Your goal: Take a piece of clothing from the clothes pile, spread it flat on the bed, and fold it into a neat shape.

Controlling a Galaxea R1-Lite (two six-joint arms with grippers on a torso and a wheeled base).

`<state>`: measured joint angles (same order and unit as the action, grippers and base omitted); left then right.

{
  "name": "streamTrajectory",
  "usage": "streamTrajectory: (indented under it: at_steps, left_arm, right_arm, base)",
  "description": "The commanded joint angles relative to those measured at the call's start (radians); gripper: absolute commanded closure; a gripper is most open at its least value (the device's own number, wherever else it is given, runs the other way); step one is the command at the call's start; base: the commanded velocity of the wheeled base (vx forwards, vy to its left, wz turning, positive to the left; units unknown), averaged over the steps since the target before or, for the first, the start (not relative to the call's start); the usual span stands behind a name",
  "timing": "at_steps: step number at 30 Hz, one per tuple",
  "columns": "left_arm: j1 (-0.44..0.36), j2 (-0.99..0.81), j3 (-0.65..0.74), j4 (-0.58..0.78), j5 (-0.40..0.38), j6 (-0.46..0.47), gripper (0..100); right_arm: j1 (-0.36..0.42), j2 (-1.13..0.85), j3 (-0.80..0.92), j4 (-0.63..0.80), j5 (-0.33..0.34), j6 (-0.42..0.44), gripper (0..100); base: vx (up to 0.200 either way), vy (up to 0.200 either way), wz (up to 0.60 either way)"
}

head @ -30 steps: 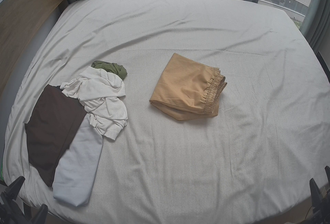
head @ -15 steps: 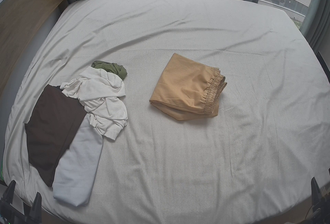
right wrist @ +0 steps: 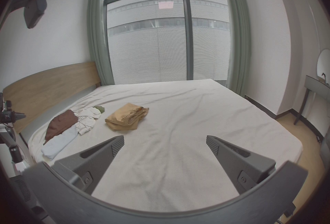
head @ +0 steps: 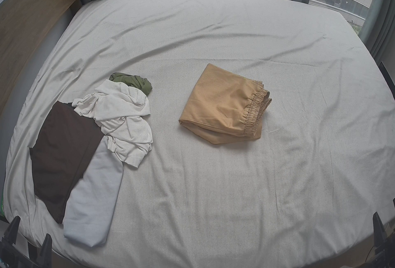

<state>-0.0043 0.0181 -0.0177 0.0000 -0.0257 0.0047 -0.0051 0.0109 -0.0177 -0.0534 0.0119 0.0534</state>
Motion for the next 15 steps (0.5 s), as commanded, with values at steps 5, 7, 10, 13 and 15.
streamTrajectory:
  at_steps: [5,7,10,13,15]
  left_arm:
    - [0.001,-0.018,0.018,0.0,0.004,-0.02,0]
    - [0.001,-0.018,0.018,0.0,0.006,-0.017,0]
    - [0.001,-0.018,0.018,0.0,0.006,-0.018,0]
    - [0.001,-0.018,0.018,0.0,0.007,-0.018,0]
    - [0.001,-0.018,0.018,0.0,0.01,-0.022,0]
  right_arm:
    - [-0.001,-0.009,0.016,-0.006,0.051,-0.076,0]
    - [-0.001,-0.011,0.018,-0.016,0.033,-0.053,0]
    - [-0.001,-0.011,0.018,-0.013,0.026,-0.05,0]
    - [-0.001,-0.009,0.013,0.084,-0.009,-0.056,0]
    - [0.002,-0.008,0.01,0.076,-0.007,-0.058,0]
  base:
    - [0.0,0.0,0.0]
    - [0.0,0.0,0.0]
    - [0.0,0.0,0.0]
    - [0.0,0.0,0.0]
    - [0.0,0.0,0.0]
